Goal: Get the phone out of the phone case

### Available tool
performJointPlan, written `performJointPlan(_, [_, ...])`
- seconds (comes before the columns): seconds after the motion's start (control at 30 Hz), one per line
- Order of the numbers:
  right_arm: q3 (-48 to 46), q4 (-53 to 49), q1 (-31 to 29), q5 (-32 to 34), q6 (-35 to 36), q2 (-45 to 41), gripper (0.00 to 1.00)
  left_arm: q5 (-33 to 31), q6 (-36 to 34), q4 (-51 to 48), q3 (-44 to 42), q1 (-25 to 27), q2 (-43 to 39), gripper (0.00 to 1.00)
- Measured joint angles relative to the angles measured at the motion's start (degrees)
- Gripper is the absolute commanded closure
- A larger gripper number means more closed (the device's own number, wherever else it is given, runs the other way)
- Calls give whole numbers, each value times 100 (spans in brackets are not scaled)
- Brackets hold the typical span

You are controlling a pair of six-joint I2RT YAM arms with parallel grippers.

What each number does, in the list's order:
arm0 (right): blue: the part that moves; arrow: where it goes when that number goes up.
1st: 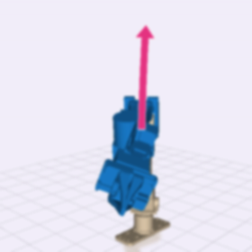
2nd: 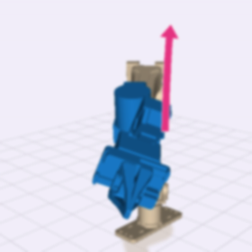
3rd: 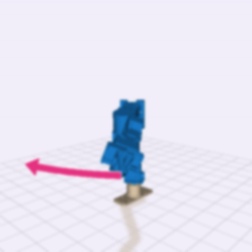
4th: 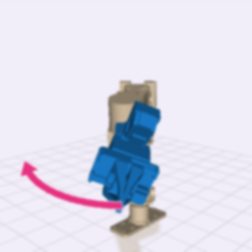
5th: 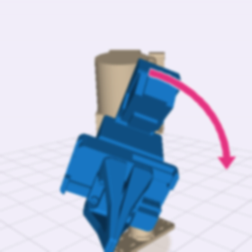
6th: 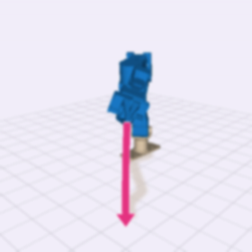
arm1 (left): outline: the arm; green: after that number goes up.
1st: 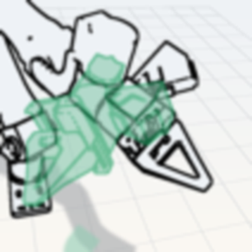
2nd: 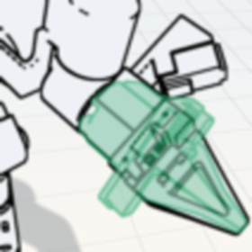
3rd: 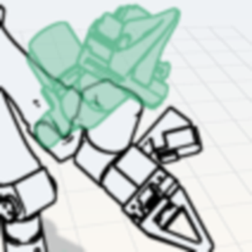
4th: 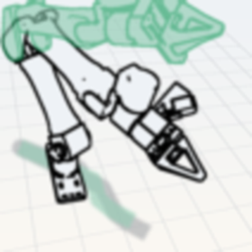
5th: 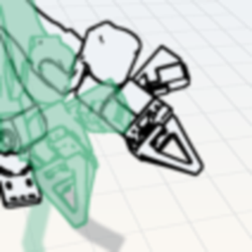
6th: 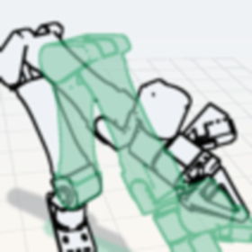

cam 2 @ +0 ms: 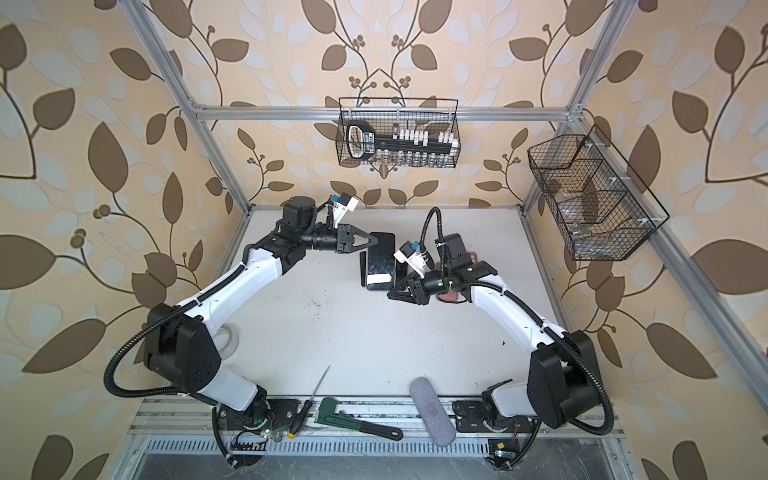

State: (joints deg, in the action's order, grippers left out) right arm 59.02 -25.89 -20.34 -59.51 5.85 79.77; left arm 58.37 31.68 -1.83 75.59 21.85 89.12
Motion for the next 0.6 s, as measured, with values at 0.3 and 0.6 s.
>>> performJointPlan(0.3, [0,24,98,-284,13,2,74,9,2,24,0,37,0,100])
performJointPlan(0.6, [2,-9,109,-522,85,81,86,127,-4,118,2,70,0,100])
